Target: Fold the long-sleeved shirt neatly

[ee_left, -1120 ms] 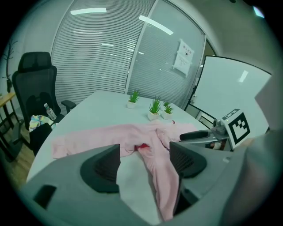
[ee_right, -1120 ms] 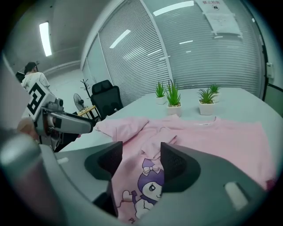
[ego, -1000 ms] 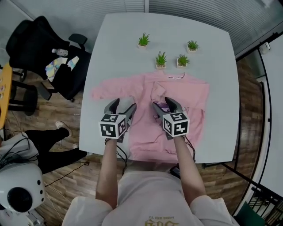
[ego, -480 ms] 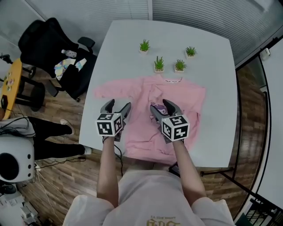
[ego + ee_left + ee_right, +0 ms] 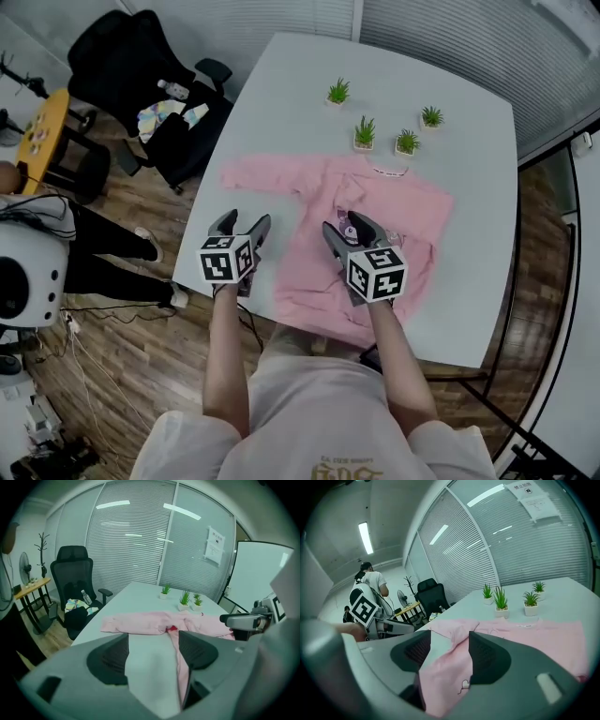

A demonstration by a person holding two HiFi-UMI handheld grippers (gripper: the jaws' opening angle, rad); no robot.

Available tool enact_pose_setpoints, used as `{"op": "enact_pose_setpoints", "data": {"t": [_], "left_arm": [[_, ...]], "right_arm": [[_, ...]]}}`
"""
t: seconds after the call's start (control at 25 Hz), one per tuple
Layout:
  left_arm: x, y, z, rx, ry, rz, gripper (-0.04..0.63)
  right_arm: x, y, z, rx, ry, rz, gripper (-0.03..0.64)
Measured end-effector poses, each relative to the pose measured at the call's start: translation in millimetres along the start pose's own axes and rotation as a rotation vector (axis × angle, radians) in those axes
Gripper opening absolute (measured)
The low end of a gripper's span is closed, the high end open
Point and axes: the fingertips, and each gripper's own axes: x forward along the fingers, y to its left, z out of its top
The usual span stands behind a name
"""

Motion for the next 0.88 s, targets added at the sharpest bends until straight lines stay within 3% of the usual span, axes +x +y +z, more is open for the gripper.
{"op": "enact_pose_setpoints", "data": {"t": [0.24, 0.44, 0.88], "left_arm": [[21, 66, 2, -0.027, 0.032, 0.024, 0.31], [48, 103, 7, -0.029, 0.057, -0.019, 0.308], [102, 152, 18, 0.021, 0.109, -0.022, 0.301]], "right_arm": [[30, 14, -6, 0.01, 0.026, -0.052, 0.25], [62, 20, -18, 0.049, 0.053, -0.097, 0.243], [86, 16, -20, 0.069, 0.056, -0.185, 0.218]]}}
